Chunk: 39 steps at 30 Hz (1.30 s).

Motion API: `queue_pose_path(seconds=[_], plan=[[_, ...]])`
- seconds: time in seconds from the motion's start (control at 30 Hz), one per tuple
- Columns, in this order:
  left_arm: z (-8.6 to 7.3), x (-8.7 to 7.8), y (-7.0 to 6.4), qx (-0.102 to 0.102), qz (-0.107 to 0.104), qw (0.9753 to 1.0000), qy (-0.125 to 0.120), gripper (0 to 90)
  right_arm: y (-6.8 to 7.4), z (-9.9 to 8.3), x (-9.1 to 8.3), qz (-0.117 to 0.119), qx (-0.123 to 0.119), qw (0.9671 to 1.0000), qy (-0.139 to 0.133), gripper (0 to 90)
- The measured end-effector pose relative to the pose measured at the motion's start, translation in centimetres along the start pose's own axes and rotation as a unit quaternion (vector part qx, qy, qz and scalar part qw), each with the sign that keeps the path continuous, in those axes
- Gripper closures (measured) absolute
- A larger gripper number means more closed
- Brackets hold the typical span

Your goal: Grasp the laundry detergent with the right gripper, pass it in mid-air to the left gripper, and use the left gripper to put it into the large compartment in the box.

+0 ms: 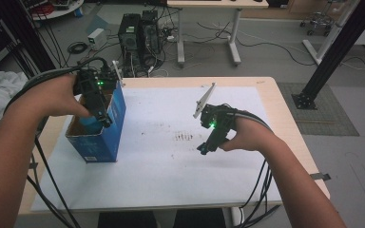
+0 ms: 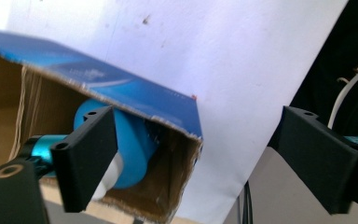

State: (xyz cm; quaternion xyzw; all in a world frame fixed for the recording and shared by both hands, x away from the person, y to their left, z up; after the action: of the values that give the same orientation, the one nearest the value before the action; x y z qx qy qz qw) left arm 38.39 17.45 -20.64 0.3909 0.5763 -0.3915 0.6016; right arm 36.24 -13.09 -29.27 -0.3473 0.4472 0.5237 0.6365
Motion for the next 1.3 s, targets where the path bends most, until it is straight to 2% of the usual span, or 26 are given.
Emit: queue_pose_path(seconds=[0.07, 0.2, 0.37, 0.57, 0.83, 0.9, 0.97, 1.03, 1.3], plan=[[0.4, 0.0, -0.3, 0.013, 0.006, 0.9999, 0.001, 10.3, -0.1, 0.0, -0.3, -0.001, 0.001, 1.0000, 0.006, 12.8], [1.2, 0.3, -0.6, 0.025, 0.011, 0.9996, 0.008, 7.4, -0.4, -0.1, -0.9, -0.007, 0.002, 0.9998, 0.016, 12.7], [2.3, 1.3, -0.9, 0.046, -0.001, 0.9989, 0.011, 3.6, -0.9, -0.2, -0.8, -0.007, 0.007, 0.9997, 0.024, 12.7], [3.7, 2.8, -1.6, 0.079, -0.021, 0.9965, 0.017, 1.7, -1.1, 0.1, 0.0, -0.003, 0.001, 0.9992, 0.040, 12.7], [5.1, 4.2, -2.3, 0.101, -0.019, 0.9944, 0.024, 1.7, -1.5, 0.2, 0.6, -0.001, 0.000, 0.9986, 0.054, 12.7], [5.5, 5.1, -2.6, 0.119, -0.021, 0.9923, 0.025, 1.7, -1.6, 0.1, 1.0, -0.002, 0.002, 0.9981, 0.062, 12.7], [5.5, 5.1, -2.6, 0.119, -0.021, 0.9923, 0.025, 1.7, -1.6, 0.0, 1.1, 0.000, 0.003, 0.9981, 0.062, 12.7], [5.9, 5.9, -2.6, 0.128, -0.026, 0.9911, 0.024, 1.7, -1.8, -0.2, 1.2, 0.000, 0.006, 0.9978, 0.066, 12.8], [5.8, 6.0, -2.6, 0.129, -0.021, 0.9913, 0.020, 1.7, -2.0, -0.2, 1.2, 0.000, 0.011, 0.9978, 0.065, 12.8]])
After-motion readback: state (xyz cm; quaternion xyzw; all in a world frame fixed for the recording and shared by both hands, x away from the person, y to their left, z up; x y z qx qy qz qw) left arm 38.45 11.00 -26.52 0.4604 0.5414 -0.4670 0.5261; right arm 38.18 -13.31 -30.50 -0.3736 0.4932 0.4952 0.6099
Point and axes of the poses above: each handheld gripper's, and its own axes: x roughly forward along the jaws, z roughly out of its top, y roughly to its left, the point moved 1 cm from there along x, roughly forward along the jaws, and after that the axes turned 4 degrees about y, right-handed, at the moved point
